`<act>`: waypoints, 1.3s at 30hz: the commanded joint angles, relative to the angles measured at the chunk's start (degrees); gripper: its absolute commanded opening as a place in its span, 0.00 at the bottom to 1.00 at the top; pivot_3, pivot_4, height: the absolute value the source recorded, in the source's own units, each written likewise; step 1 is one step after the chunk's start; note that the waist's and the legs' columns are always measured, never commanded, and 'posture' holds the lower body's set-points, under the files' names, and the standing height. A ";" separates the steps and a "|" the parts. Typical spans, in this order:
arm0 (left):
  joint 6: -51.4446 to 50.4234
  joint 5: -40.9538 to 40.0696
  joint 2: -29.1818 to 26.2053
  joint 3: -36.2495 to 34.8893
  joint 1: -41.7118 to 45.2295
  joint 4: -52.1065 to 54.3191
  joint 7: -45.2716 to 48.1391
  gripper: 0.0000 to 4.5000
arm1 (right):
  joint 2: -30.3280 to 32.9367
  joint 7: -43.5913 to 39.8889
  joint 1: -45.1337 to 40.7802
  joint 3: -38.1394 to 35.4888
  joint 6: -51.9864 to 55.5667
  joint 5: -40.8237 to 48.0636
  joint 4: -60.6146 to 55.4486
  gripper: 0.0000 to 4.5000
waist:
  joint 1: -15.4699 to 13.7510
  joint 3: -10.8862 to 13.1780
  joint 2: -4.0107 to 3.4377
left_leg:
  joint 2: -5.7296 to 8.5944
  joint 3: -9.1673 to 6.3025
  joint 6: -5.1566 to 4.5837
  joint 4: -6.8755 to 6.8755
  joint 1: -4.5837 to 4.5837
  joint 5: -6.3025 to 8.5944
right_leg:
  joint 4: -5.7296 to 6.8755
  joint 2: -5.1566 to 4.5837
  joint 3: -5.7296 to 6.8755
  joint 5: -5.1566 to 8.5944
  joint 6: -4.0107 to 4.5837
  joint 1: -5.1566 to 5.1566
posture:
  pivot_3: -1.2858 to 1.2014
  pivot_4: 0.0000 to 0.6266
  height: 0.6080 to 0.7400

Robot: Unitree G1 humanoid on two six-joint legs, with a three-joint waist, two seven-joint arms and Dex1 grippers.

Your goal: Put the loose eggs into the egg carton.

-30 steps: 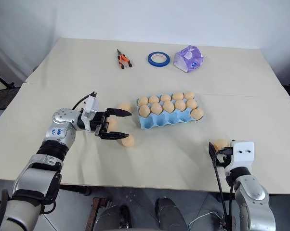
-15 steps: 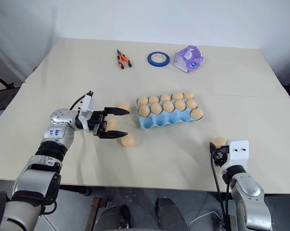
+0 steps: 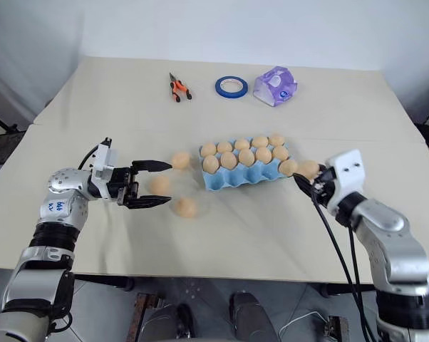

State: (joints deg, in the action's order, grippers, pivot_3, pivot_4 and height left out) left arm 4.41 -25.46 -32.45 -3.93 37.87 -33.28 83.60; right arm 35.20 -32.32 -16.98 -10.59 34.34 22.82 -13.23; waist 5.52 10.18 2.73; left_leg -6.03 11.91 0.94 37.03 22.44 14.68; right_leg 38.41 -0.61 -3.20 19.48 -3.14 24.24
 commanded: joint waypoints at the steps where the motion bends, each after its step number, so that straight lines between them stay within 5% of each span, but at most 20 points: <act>1: -0.48 -1.02 -1.44 -3.21 -2.34 4.26 -2.85 1.00 | 0.72 -4.10 -6.58 3.16 -3.83 -1.93 7.73 0.50 | 0.03 0.02 -0.03 | 0.00 0.03 0.01 0.01 0.01 0.01 | -0.02 -0.02 -0.01 0.00 0.00 0.01 | 0.52 0.24 1.00; 14: -3.54 -1.93 -3.99 -9.18 -11.01 13.63 -9.58 1.00 | -2.86 -12.77 -18.22 11.09 -13.59 -7.18 25.72 0.50 | 0.44 0.06 -0.10 | -0.11 0.30 0.04 0.07 0.17 0.00 | 0.00 -0.02 -0.06 0.00 -0.04 0.26 | 0.52 0.24 1.00; 21: -4.53 -2.54 -4.47 -10.20 -13.10 16.31 -11.10 1.00 | -2.82 -14.89 -19.49 11.79 -14.08 -7.77 26.14 1.00 | 0.81 0.06 -0.10 | -0.15 0.29 0.07 0.07 0.17 -0.01 | 0.04 -0.04 -0.06 0.00 -0.04 0.26 | 0.52 0.24 1.00; 39: -4.84 -1.88 -5.71 -14.50 -15.90 18.26 -19.93 1.00 | 4.16 -24.49 -15.60 6.86 -6.64 -0.30 15.44 1.00 | 0.82 0.08 -0.13 | -0.29 0.28 0.11 0.01 0.16 -0.01 | 0.01 -0.03 -0.07 0.01 -0.02 0.27 | 0.52 0.24 1.00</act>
State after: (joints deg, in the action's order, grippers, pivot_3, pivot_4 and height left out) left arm -0.39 -26.80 -37.15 -15.89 23.01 -17.59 65.99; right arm 37.68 -55.16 -33.36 -0.63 26.41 19.71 5.53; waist 6.34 10.26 2.59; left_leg -6.33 12.18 1.05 37.01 22.60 14.68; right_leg 38.38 -0.65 -3.27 19.49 -3.16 24.51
